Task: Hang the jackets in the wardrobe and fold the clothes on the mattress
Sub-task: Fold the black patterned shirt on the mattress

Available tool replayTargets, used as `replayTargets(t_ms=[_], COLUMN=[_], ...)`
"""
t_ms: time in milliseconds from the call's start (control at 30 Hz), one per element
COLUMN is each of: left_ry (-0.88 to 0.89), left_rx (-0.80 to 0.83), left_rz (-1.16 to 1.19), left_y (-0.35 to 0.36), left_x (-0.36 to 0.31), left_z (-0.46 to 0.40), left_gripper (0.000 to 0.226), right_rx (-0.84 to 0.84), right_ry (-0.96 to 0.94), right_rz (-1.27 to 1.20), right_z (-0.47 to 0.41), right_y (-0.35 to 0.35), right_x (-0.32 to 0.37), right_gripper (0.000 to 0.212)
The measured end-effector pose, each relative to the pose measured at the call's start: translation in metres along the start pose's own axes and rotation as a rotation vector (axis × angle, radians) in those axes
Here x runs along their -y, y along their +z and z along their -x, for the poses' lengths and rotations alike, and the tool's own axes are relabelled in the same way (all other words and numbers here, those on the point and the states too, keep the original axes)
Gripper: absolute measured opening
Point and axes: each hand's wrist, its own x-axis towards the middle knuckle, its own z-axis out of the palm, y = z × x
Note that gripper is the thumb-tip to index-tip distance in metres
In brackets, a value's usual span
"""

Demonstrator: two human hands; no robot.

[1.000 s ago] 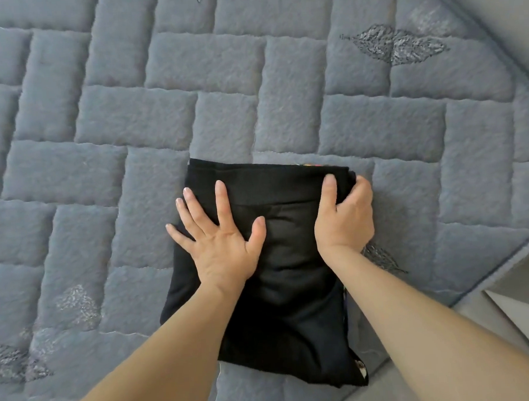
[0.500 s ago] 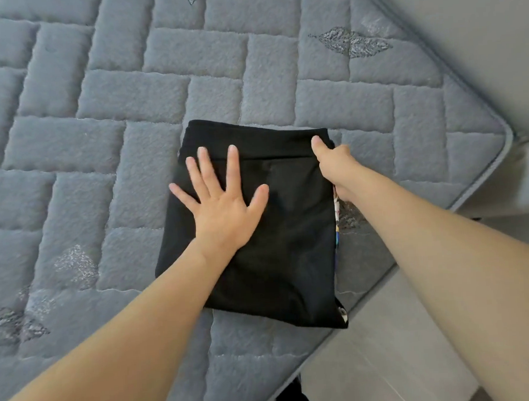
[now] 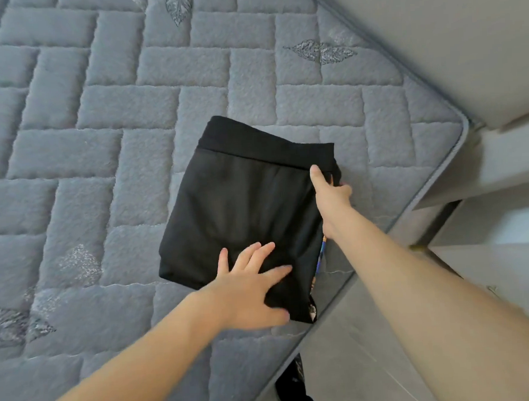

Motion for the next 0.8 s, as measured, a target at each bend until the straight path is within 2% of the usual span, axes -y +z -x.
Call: replayTargets(t_ms=[67, 100, 133, 167, 200, 267, 333, 400, 467, 533, 600, 667, 800], left_ry=[-0.013, -0.048, -0.083, -0.098, -0.091, -0.041, -0.023, -0.036, -0.048, -0.079, -0.097, -0.124, -0.165], left_rx=[-0.272, -0.412, -0.502, -0.524, -0.491, -0.323, -0.163, -0.082, -0.083, -0.057, -0.055, -0.119, -0.222], left_rz=[0.068, 0.065, 0.069, 0.075, 0.063, -0.026, -0.079, -0.087, -0.045, 0.073, 0.255, 0.464, 0.748], left_y=[-0.053, -0.081, -0.108, -0.132, -0.151, -0.173, -0.180, -0.177, -0.173, -0.174, -0.181, -0.194, -0.229], left_x=[0.015, 0.023, 0.029, 0.033, 0.034, 0.030, 0.021, 0.010, -0.003, -0.009, -0.008, -0.005, -0.022], left_z=[-0.002, -0.011, -0.024, -0.040, -0.059, -0.099, -0.133, -0.159, -0.175, -0.178, -0.168, -0.145, -0.065], left_gripper=[0.062, 0.054, 0.052, 0.058, 0.069, 0.093, 0.111, 0.119, 0.116, 0.103, 0.083, 0.066, 0.069], right_rx=[0.114, 0.170, 0.220, 0.256, 0.283, 0.338, 0.410, 0.488, 0.549, 0.570, 0.560, 0.549, 0.458], right_ry=[-0.016, -0.019, -0.011, -0.006, -0.008, -0.007, 0.018, 0.061, 0.126, 0.164, 0.128, 0.060, -0.072], right_rz=[0.039, 0.032, 0.016, 0.014, 0.033, 0.074, 0.074, 0.069, 0.023, 0.003, 0.049, 0.144, 0.453], right_z=[0.018, 0.027, 0.037, 0.044, 0.050, 0.054, 0.047, 0.035, 0.023, 0.016, 0.013, 0.020, 0.072], right_y=[-0.008, -0.013, -0.019, -0.024, -0.027, -0.030, -0.030, -0.031, -0.039, -0.051, -0.065, -0.082, -0.133], right_x=[-0.028, -0.044, -0.058, -0.072, -0.085, -0.104, -0.110, -0.108, -0.102, -0.093, -0.080, -0.058, 0.019], right_gripper=[0.077, 0.070, 0.062, 0.054, 0.045, 0.032, 0.029, 0.031, 0.037, 0.039, 0.040, 0.043, 0.058])
